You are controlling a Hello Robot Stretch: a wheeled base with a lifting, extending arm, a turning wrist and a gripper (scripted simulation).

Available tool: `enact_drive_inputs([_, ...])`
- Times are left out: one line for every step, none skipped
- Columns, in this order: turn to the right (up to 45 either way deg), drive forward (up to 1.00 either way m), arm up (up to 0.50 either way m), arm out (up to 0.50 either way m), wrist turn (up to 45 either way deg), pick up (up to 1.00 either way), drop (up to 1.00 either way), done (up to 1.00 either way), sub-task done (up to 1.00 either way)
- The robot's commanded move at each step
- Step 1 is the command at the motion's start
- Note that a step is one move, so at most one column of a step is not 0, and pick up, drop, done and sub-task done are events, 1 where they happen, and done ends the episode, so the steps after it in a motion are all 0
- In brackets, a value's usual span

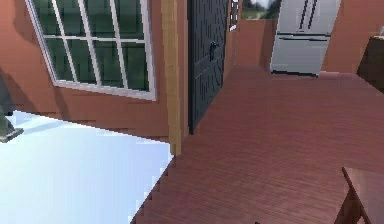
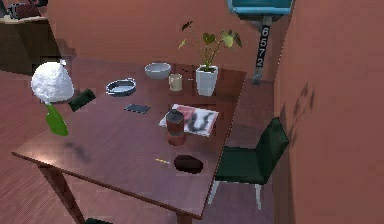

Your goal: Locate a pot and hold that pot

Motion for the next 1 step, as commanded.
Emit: enact_drive_inputs([0.0, 0.0, 0.38, 0.0, 0.0, 0.0, 0.0, 0.0, 0.0])
